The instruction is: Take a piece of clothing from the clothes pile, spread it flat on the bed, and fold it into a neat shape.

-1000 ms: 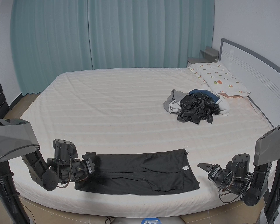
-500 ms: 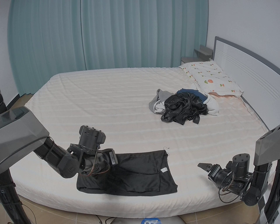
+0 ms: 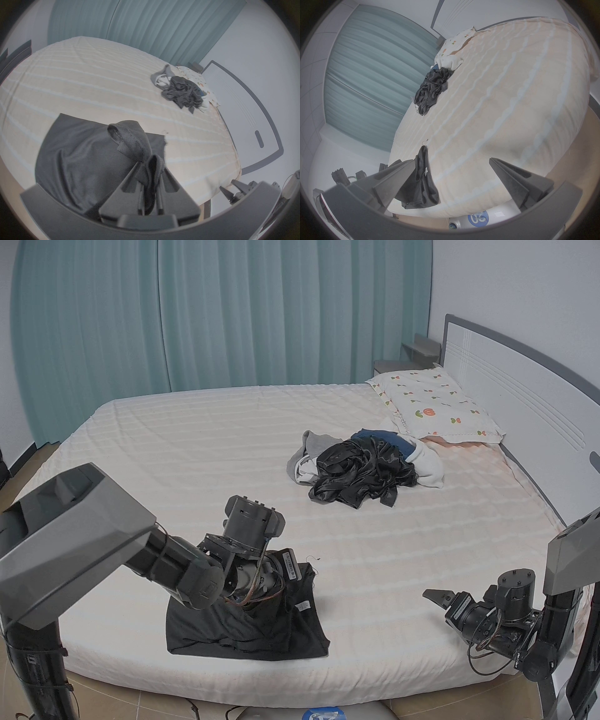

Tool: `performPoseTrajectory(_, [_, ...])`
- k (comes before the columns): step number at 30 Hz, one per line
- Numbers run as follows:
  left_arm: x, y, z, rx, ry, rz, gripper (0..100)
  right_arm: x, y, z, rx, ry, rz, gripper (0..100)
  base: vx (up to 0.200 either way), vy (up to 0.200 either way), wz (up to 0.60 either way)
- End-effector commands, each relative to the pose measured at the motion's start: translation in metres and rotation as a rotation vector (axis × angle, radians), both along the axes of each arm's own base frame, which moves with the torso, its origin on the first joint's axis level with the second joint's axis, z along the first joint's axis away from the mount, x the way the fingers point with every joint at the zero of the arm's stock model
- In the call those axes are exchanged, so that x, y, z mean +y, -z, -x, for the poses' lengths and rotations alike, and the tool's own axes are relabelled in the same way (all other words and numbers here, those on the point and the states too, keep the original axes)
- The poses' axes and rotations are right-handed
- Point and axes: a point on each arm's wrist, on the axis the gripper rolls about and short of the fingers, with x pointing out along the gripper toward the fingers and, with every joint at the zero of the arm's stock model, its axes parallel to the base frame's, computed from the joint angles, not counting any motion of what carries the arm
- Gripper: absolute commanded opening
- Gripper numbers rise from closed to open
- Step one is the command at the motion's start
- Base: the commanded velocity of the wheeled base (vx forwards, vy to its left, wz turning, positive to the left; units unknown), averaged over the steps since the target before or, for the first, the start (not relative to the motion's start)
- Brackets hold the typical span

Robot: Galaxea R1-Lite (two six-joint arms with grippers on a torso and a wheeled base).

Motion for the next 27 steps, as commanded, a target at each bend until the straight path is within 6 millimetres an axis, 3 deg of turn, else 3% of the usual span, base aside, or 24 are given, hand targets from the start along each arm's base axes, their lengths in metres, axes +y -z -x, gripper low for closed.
performPoseTrajectory(1, [-0.009,0.029,-0.004,0.046,0.002,-0.038,0,0.0,-0.001,-0.001,-0.011,0.0,-0.005,100,0.0,0.0,0.0])
performPoseTrajectory(4, [-0.009,0.032,-0.002,0.057,0.004,-0.047,0,0.0,-0.001,-0.001,-0.01,-0.001,-0.003,100,0.0,0.0,0.0])
performPoseTrajectory(5, [-0.01,0.032,-0.001,0.058,0.006,-0.048,100,0.0,-0.001,-0.001,-0.01,-0.001,-0.003,100,0.0,0.0,0.0])
performPoseTrajectory(11, [-0.009,0.024,-0.001,0.058,-0.034,-0.001,100,0.0,-0.001,-0.001,-0.01,-0.001,-0.003,100,0.0,0.0,0.0])
performPoseTrajectory(14, [-0.004,-0.007,0.002,0.032,-0.081,0.101,100,0.0,0.0,-0.001,-0.008,0.0,-0.003,100,0.0,0.0,0.0])
performPoseTrajectory(19, [0.014,-0.025,0.021,0.068,-0.064,0.177,100,0.0,0.0,0.0,-0.005,-0.001,-0.001,100,0.0,0.0,0.0])
performPoseTrajectory(27, [0.072,-0.007,0.056,0.175,-0.117,0.256,100,0.0,0.002,0.0,0.0,-0.006,0.008,100,-0.05,0.0,0.0])
